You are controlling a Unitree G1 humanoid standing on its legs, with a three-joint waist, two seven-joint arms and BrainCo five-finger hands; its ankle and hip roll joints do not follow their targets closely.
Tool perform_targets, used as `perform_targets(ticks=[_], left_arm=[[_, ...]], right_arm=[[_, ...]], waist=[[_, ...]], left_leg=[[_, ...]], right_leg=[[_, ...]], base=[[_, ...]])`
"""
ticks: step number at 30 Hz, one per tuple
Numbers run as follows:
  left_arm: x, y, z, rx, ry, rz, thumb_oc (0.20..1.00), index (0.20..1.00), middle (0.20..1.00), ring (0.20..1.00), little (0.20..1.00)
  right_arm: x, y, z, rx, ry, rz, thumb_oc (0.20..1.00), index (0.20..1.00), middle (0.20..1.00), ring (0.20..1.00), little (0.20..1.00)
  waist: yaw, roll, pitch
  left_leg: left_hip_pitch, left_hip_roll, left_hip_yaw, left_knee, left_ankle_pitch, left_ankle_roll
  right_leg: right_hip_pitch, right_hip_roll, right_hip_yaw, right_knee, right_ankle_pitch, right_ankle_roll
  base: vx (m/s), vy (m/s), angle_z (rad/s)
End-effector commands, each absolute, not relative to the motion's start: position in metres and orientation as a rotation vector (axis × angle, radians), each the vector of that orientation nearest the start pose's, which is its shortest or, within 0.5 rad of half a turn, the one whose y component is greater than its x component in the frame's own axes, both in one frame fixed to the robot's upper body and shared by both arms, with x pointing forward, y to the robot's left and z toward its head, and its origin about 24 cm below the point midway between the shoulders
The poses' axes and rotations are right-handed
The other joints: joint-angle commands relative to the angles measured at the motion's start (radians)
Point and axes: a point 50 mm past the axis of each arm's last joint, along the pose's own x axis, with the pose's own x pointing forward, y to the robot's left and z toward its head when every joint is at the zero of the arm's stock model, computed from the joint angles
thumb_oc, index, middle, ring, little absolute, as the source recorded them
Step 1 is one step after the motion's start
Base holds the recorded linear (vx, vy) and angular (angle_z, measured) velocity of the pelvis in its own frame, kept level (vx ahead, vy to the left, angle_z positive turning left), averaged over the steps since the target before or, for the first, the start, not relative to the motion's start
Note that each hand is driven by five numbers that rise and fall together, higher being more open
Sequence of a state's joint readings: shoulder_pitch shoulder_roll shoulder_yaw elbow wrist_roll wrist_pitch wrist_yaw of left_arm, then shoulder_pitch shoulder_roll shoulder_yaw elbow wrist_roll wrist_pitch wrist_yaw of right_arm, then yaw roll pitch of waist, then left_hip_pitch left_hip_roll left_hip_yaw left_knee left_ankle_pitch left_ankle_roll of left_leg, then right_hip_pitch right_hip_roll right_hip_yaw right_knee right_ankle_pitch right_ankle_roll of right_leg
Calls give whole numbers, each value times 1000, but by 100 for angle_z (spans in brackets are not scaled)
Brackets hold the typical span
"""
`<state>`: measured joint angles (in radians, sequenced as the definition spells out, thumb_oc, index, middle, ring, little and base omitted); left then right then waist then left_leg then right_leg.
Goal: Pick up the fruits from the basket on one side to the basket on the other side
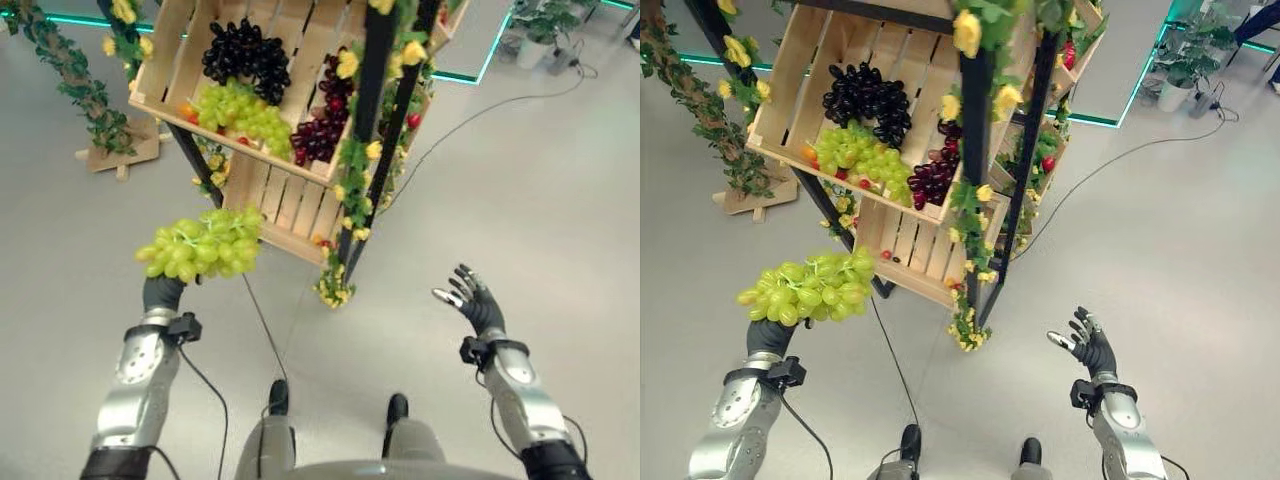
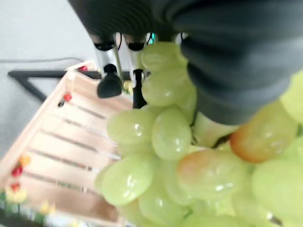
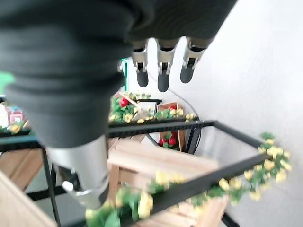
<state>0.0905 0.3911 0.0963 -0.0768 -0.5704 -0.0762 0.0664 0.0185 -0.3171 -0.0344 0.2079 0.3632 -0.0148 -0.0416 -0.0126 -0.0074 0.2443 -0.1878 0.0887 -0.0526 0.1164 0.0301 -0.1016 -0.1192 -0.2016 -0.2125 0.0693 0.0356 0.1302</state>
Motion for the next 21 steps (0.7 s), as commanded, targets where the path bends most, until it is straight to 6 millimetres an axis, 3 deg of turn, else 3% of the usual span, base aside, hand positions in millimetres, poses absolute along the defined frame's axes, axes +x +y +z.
perform_targets(ticks=[1,5,12,21], left_arm=[[235,249,130,-213,-401,100,200,200,200,200,200],[237,249,139,-221,-436,92,200,200,200,200,200],[252,238,174,-243,-559,-24,200,200,200,200,200],[257,246,201,-267,-652,-54,200,200,200,200,200]], right_arm=[[257,-237,30,21,72,-142,1000,1000,1000,1000,1000],[257,-236,27,24,88,-126,1000,1000,1000,1000,1000],[257,-231,19,27,136,-83,1000,1000,1000,1000,1000],[257,-227,12,24,173,-46,1000,1000,1000,1000,1000]], waist=[[-6,-20,-62],[-6,-23,-70],[-20,-22,-81],[-26,-20,-84]], left_leg=[[15,-74,38,54,-161,21],[11,-73,39,64,-166,20],[17,-63,47,50,-160,14],[15,-63,47,50,-159,13]], right_leg=[[102,-59,-18,-9,-123,61],[117,-59,-20,-21,-129,58],[132,-61,-18,-45,-133,59],[130,-66,-6,-45,-132,65]], base=[[36,-19,-24],[10,-15,-7],[0,-6,2],[-6,-1,-3]])
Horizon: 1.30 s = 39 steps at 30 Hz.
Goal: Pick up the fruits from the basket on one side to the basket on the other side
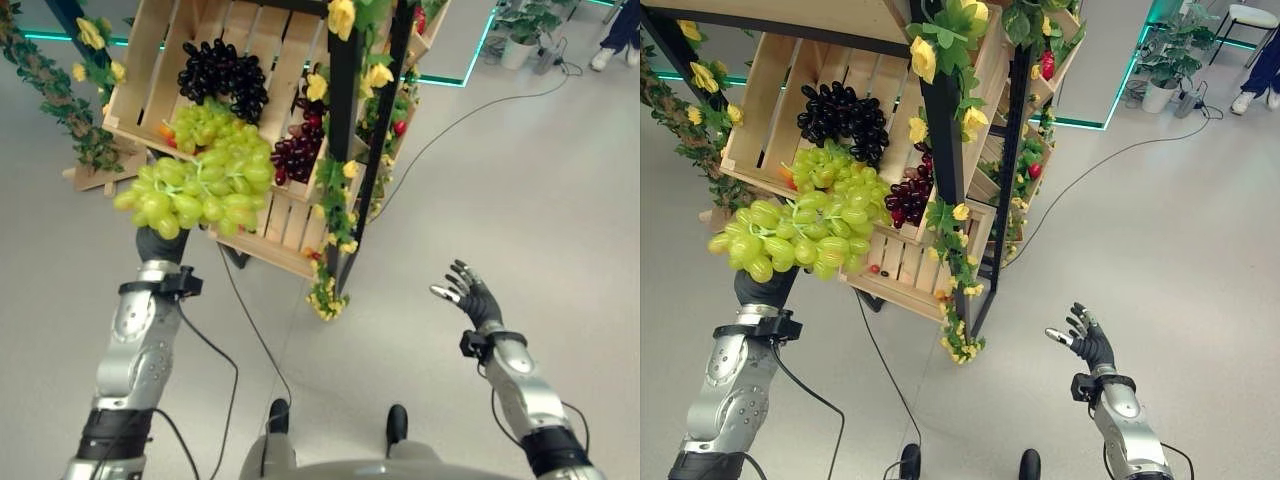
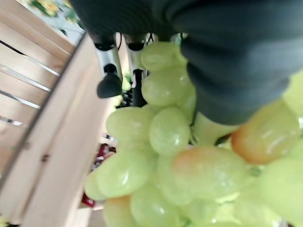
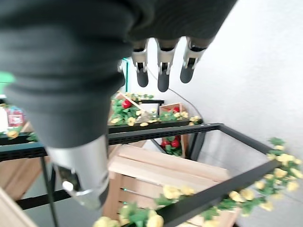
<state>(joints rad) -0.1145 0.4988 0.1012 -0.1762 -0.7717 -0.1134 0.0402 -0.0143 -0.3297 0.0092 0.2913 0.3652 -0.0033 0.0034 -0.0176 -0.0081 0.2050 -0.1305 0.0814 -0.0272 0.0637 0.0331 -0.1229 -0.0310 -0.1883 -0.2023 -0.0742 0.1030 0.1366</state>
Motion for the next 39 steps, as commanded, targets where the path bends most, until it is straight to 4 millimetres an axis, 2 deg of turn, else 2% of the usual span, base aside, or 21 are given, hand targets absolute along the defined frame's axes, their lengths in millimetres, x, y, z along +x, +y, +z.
perform_targets(ticks=[1,5,8,9,12,15,17,19,20,27,29,31,33,35,36,38,39], left_arm=[[257,247,205,-269,-668,-58,200,200,200,200,200],[259,247,214,-264,-690,-79,200,200,200,200,200],[268,241,235,-227,-723,-125,200,200,200,200,200],[269,241,235,-226,-724,-127,200,200,200,200,200],[280,238,259,-167,-749,-160,200,200,200,200,200],[291,237,269,-149,-739,-161,200,200,200,200,200],[305,244,278,-118,-705,-131,200,200,200,200,200],[309,246,284,-81,-702,-123,200,200,200,200,200],[316,253,289,-49,-680,-85,200,200,200,200,200],[340,266,302,47,-589,-7,200,200,200,200,200],[349,279,311,129,-540,70,200,200,200,200,200],[352,281,321,192,-537,88,200,200,200,200,200],[358,294,327,296,-477,162,200,200,200,200,200],[362,293,327,290,-466,177,200,200,200,200,200],[362,299,332,365,-450,210,200,200,200,200,200],[364,302,330,401,-422,232,200,200,200,200,200],[365,307,338,494,-403,283,200,200,200,200,200]], right_arm=[[257,-226,10,22,181,-40,1000,1000,1000,1000,1000],[259,-225,9,16,188,-28,1000,1000,1000,1000,1000],[262,-220,9,6,196,-5,1000,1000,1000,1000,1000],[262,-220,9,7,195,-6,1000,1000,1000,1000,1000],[263,-216,7,0,207,17,1000,1000,1000,1000,1000],[264,-214,5,-5,216,28,1000,1000,1000,1000,1000],[263,-211,2,-12,233,41,1000,1000,1000,1000,1000],[263,-210,1,-7,236,40,1000,1000,1000,1000,1000],[262,-208,-1,-14,248,50,1000,1000,1000,1000,1000],[261,-203,-7,-13,274,61,1000,1000,1000,1000,1000],[260,-201,-9,-17,284,70,1000,1000,1000,1000,1000],[260,-201,-9,-11,284,70,1000,1000,1000,1000,1000],[260,-199,-11,-14,298,78,1000,1000,1000,1000,1000],[260,-198,-11,-7,296,81,1000,1000,1000,1000,1000],[259,-197,-12,1,299,80,1000,1000,1000,1000,1000],[258,-197,-14,3,303,80,1000,1000,1000,1000,1000],[258,-198,-14,0,304,80,1000,1000,1000,1000,1000]], waist=[[-22,-18,-46],[-25,-16,-49],[-34,-12,-53],[-33,-13,-52],[-45,-8,-55],[-49,-6,-56],[-62,3,-58],[-63,4,-58],[-70,11,-60],[-85,22,-62],[-99,35,-65],[-100,35,-63],[-112,46,-63],[-113,45,-60],[-117,49,-58],[-118,49,-57],[-124,54,-56]], left_leg=[[-42,-56,23,104,-163,34],[-41,-57,24,106,-165,34],[-39,-55,27,103,-164,33],[-39,-55,27,103,-164,33],[-36,-55,31,99,-165,30],[-36,-55,34,99,-164,29],[-33,-54,37,98,-163,27],[-32,-53,39,97,-163,26],[-31,-51,42,96,-162,24],[-26,-51,52,96,-164,21],[-24,-51,58,93,-164,18],[-24,-51,61,93,-164,17],[-25,-49,65,94,-163,15],[-26,-49,67,94,-163,15],[-25,-48,70,93,-163,14],[-26,-47,72,94,-163,13],[-26,-45,75,94,-162,12]], right_leg=[[40,-79,-15,103,-201,59],[40,-82,-15,107,-200,61],[39,-84,-15,110,-198,64],[38,-84,-15,110,-198,64],[36,-87,-12,115,-196,69],[34,-87,-13,117,-196,71],[33,-89,-14,118,-194,75],[32,-88,-14,119,-195,76],[33,-90,-12,118,-193,77],[36,-94,-12,117,-187,84],[36,-97,-12,117,-185,88],[36,-98,-12,117,-184,90],[29,-101,-10,120,-182,94],[27,-103,-8,121,-182,95],[27,-103,-9,120,-182,97],[26,-104,-9,120,-182,97],[25,-106,-11,120,-181,98]], base=[[0,0,0],[0,0,0],[0,0,0],[0,0,0],[10,3,0],[0,0,0],[41,12,-1],[34,8,-5],[34,5,-11],[36,5,-5],[33,11,-5],[24,7,-5],[18,3,-4],[10,3,-5],[16,0,-8],[15,1,-7],[0,0,0]])
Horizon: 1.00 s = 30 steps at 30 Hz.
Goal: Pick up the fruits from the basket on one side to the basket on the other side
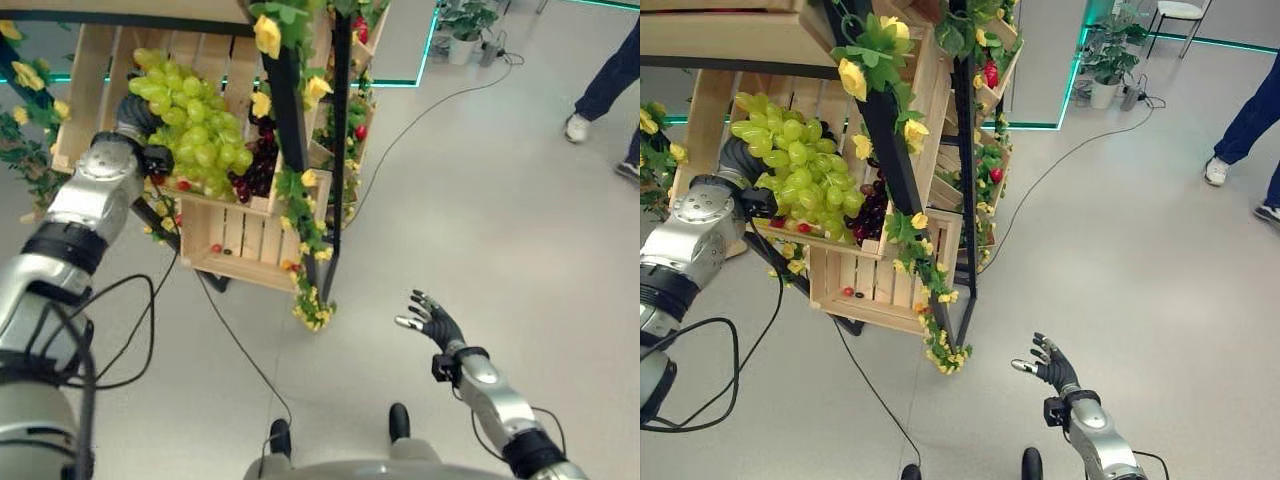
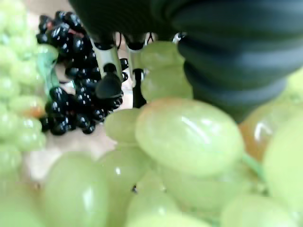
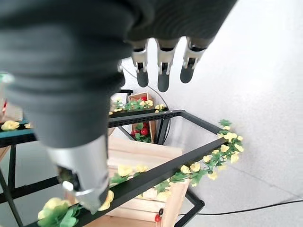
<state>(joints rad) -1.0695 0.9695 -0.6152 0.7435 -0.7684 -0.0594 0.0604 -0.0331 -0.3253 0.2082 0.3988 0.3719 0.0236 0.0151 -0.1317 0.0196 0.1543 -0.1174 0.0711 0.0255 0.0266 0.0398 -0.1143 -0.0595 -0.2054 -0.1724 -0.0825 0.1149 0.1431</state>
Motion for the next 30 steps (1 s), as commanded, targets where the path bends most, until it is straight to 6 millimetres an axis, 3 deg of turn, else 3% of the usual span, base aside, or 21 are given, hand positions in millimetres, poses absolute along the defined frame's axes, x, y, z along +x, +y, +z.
perform_targets(ticks=[1,2,3,4,5,6,7,8,9,10,13,14,16,26,30], left_arm=[[365,306,339,496,-404,282,200,200,200,200,200],[368,308,339,524,-375,306,200,200,200,200,200],[369,309,353,697,-351,364,200,200,200,200,200],[369,308,354,700,-353,363,200,200,200,200,200],[371,306,366,909,-308,431,200,200,200,200,200],[371,305,368,913,-311,430,200,200,200,200,200],[370,299,383,1108,-328,515,200,200,200,200,200],[370,298,384,1111,-330,515,329,329,329,329,329],[370,294,392,1307,-310,578,1000,1000,1000,1000,1000],[370,285,400,1407,-340,593,1000,1000,1000,1000,1000],[370,280,403,1456,-356,598,1000,1000,1000,1000,1000],[372,264,402,1665,-409,591,1000,1000,1000,1000,1000],[374,260,397,1731,-419,579,1000,1000,1000,1000,1000],[369,279,374,1540,-413,523,1000,1000,1000,1000,1000],[363,294,363,1305,-408,484,1000,1000,1000,1000,1000]], right_arm=[[258,-198,-14,2,303,79,1000,1000,1000,1000,1000],[258,-196,-14,3,304,83,1000,1000,1000,1000,1000],[259,-196,-14,1,300,87,1000,1000,1000,1000,1000],[259,-195,-14,4,299,86,1000,1000,1000,1000,1000],[262,-194,-11,-1,285,94,1000,1000,1000,1000,1000],[262,-193,-11,3,283,93,1000,1000,1000,1000,1000],[263,-194,-8,-7,267,94,1000,1000,1000,1000,1000],[263,-194,-8,-4,266,94,1000,1000,1000,1000,1000],[263,-195,-6,-16,253,95,1000,1000,1000,1000,1000],[262,-195,-5,-21,247,98,1000,1000,1000,1000,1000],[262,-195,-4,-23,239,99,1000,1000,1000,1000,1000],[259,-195,-3,-29,229,110,1000,1000,1000,1000,1000],[257,-198,-4,-37,230,107,1000,1000,1000,1000,1000],[251,-204,-11,-67,268,96,1000,1000,1000,1000,1000],[248,-205,-17,-69,304,85,1000,1000,1000,1000,1000]], waist=[[-9,25,-5],[-12,27,-3],[-22,32,-3],[-20,30,-2],[-32,35,-1],[-30,32,1],[-36,36,3],[-35,34,3],[-38,39,9],[-40,41,7],[-40,40,9],[-41,43,12],[-42,45,14],[-36,54,9],[-25,51,4]], left_leg=[[-39,-34,22,131,-169,3],[-40,-33,24,130,-168,2],[-42,-31,27,129,-165,1],[-43,-31,26,129,-165,1],[-43,-28,31,126,-162,0],[-43,-28,31,126,-162,-1],[-49,-27,34,126,-159,0],[-49,-27,34,126,-160,-1],[-49,-23,38,130,-163,-1],[-54,-25,39,128,-159,1],[-55,-25,39,129,-159,2],[-57,-28,40,133,-161,5],[-60,-30,41,136,-164,7],[-60,-31,38,132,-167,10],[-57,-33,34,131,-167,9]], right_leg=[[53,-88,-41,128,-192,92],[52,-89,-41,128,-192,93],[48,-89,-42,126,-190,94],[48,-89,-42,126,-190,94],[43,-89,-39,126,-188,95],[43,-89,-39,126,-189,95],[34,-89,-36,128,-188,97],[34,-89,-36,129,-189,97],[33,-88,-36,132,-193,97],[28,-89,-36,132,-190,98],[27,-89,-36,132,-190,99],[25,-89,-36,134,-193,100],[25,-89,-34,135,-196,99],[30,-91,-44,132,-203,95],[36,-90,-48,130,-204,91]], base=[[0,0,0],[0,0,0],[0,0,0],[0,0,0],[0,0,0],[0,0,0],[0,0,0],[0,0,0],[0,0,0],[0,0,0],[-1,0,-7],[-4,6,-7],[0,0,0],[0,0,0],[0,0,0]])
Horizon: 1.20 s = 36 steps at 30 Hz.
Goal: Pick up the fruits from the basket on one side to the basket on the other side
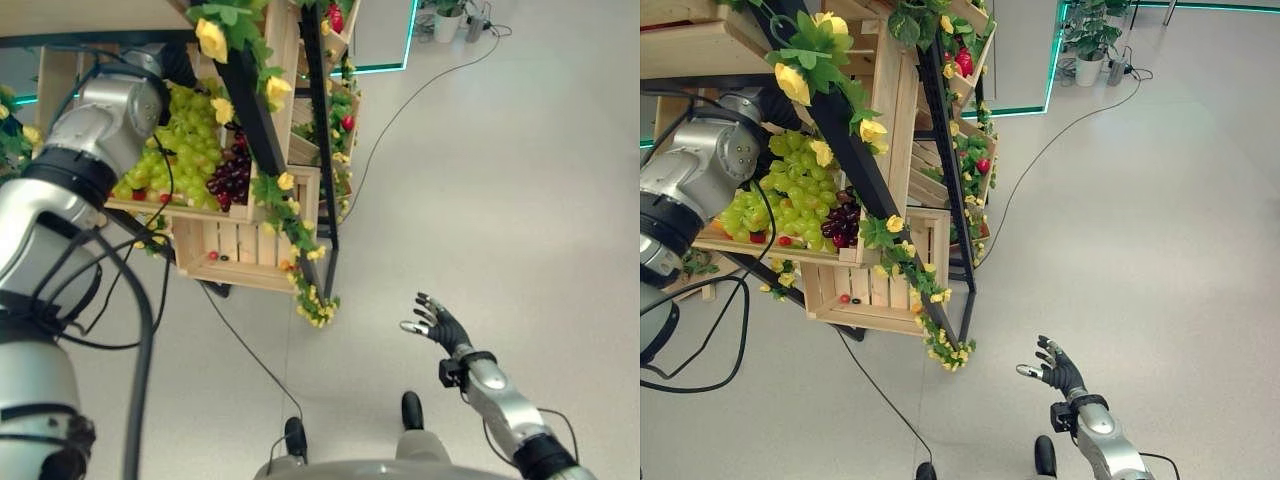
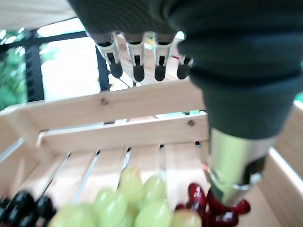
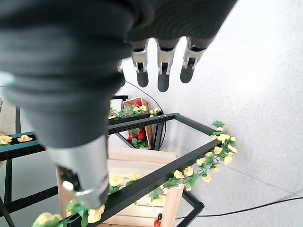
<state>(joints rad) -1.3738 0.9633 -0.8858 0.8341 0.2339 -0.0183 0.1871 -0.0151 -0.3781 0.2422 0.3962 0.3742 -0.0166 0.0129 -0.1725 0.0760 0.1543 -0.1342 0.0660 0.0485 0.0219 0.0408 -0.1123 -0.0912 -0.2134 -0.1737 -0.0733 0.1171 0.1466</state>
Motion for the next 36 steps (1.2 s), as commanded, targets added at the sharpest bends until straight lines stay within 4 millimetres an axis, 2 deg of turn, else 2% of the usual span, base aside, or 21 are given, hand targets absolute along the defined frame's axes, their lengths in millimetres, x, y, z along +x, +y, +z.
perform_targets(ticks=[1,2,3,4,6,8,9,10,11,12,14,16,17,21,22,25,26,28,29,31,36], left_arm=[[363,295,363,1304,-406,485,1000,1000,1000,1000,1000],[360,301,357,1141,-430,464,1000,1000,1000,1000,1000],[358,302,355,1118,-439,456,1000,1000,1000,1000,1000],[357,302,349,985,-461,421,1000,1000,1000,1000,1000],[354,303,341,895,-489,392,1000,1000,1000,1000,1000],[347,302,329,671,-560,354,1000,1000,1000,1000,1000],[344,304,315,623,-554,351,1000,1000,1000,1000,1000],[344,304,314,622,-552,353,1000,1000,1000,1000,1000],[335,297,294,411,-607,284,1000,1000,1000,1000,1000],[333,299,291,405,-602,289,1000,1000,1000,1000,1000],[320,294,262,246,-614,244,1000,1000,1000,1000,1000],[312,293,253,199,-618,235,1000,1000,1000,1000,1000],[305,288,240,101,-633,218,1000,1000,1000,1000,1000],[290,277,224,7,-649,167,1000,1000,1000,1000,1000],[284,268,212,-66,-634,111,1000,1000,1000,1000,1000],[276,259,199,-132,-614,57,1000,1000,1000,1000,1000],[266,250,190,-158,-603,1,1000,1000,1000,1000,1000],[260,247,184,-174,-592,-8,1000,1000,1000,1000,1000],[249,238,172,-200,-559,-59,1000,1000,1000,1000,1000],[241,229,163,-208,-536,-96,1000,1000,1000,1000,1000],[235,208,151,-209,-473,-226,1000,1000,1000,1000,1000]], right_arm=[[248,-205,-17,-71,304,86,1000,1000,1000,1000,1000],[248,-205,-19,-67,313,80,1000,1000,1000,1000,1000],[247,-205,-19,-71,317,80,1000,1000,1000,1000,1000],[247,-204,-20,-63,318,78,1000,1000,1000,1000,1000],[246,-205,-22,-68,326,73,1000,1000,1000,1000,1000],[245,-205,-22,-55,323,53,1000,1000,1000,1000,1000],[245,-206,-23,-65,326,49,1000,1000,1000,1000,1000],[245,-206,-23,-67,326,50,1000,1000,1000,1000,1000],[245,-207,-21,-52,316,23,1000,1000,1000,1000,1000],[244,-207,-22,-59,320,27,1000,1000,1000,1000,1000],[244,-209,-21,-60,316,2,1000,1000,1000,1000,1000],[243,-210,-21,-69,316,3,1000,1000,1000,1000,1000],[244,-211,-19,-68,306,-3,1000,1000,1000,1000,1000],[243,-213,-17,-69,302,-6,1000,1000,1000,1000,1000],[243,-213,-17,-61,298,-7,1000,1000,1000,1000,1000],[243,-214,-15,-54,290,-4,1000,1000,1000,1000,1000],[242,-215,-13,-48,282,-7,1000,1000,1000,1000,1000],[241,-216,-13,-51,285,-7,1000,1000,1000,1000,1000],[240,-218,-12,-44,276,-17,1000,1000,1000,1000,1000],[239,-221,-11,-36,267,-32,1000,1000,1000,1000,1000],[238,-225,-9,-26,257,-47,1000,1000,1000,1000,1000]], waist=[[15,-4,4],[23,-8,3],[24,-9,2],[29,-14,2],[33,-14,1],[45,-25,0],[44,-22,-2],[43,-21,-2],[60,-38,1],[55,-33,-1],[66,-49,-2],[64,-50,-5],[70,-60,-6],[74,-68,-12],[80,-76,-10],[85,-81,-11],[92,-86,-8],[93,-86,-12],[98,-90,-9],[102,-95,-8],[103,-101,-5]], left_leg=[[-40,-28,11,135,-168,7],[-40,-28,9,136,-168,6],[-39,-28,8,136,-169,6],[-38,-28,5,134,-169,6],[-39,-27,2,135,-169,4],[-40,-27,-2,136,-169,3],[-41,-26,-3,138,-170,3],[-41,-25,-3,138,-170,3],[-45,-25,-9,140,-171,4],[-44,-25,-7,140,-171,4],[-48,-24,-11,148,-175,6],[-48,-24,-10,147,-176,5],[-50,-23,-13,150,-179,7],[-52,-23,-17,152,-181,11],[-55,-25,-19,155,-183,14],[-58,-25,-23,161,-185,17],[-59,-26,-23,163,-187,19],[-58,-26,-23,163,-189,21],[-62,-27,-25,169,-191,23],[-66,-28,-26,175,-194,27],[-70,-31,-27,179,-196,32]], right_leg=[[68,-82,-47,121,-206,87],[70,-82,-51,121,-207,87],[71,-82,-51,122,-207,86],[71,-82,-51,121,-206,85],[72,-81,-51,120,-207,83],[72,-79,-54,119,-210,80],[71,-78,-54,121,-212,77],[71,-78,-54,121,-212,77],[71,-77,-54,121,-214,73],[71,-77,-53,121,-214,73],[71,-75,-52,121,-218,68],[72,-74,-51,121,-219,67],[71,-74,-49,123,-222,65],[70,-72,-44,123,-225,59],[70,-72,-43,123,-226,57],[70,-73,-41,126,-228,54],[67,-73,-41,130,-229,52],[66,-74,-38,134,-229,52],[63,-73,-34,138,-229,50],[60,-74,-32,145,-232,48],[51,-73,-30,159,-232,46]], base=[[0,0,0],[0,0,0],[0,0,0],[0,0,0],[0,0,0],[0,0,0],[0,0,0],[-19,-2,5],[-15,3,5],[0,0,0],[-3,3,-2],[0,0,0],[0,0,0],[0,0,0],[0,0,0],[0,0,0],[0,0,0],[0,0,0],[0,0,0],[-15,21,0],[-17,24,1]])
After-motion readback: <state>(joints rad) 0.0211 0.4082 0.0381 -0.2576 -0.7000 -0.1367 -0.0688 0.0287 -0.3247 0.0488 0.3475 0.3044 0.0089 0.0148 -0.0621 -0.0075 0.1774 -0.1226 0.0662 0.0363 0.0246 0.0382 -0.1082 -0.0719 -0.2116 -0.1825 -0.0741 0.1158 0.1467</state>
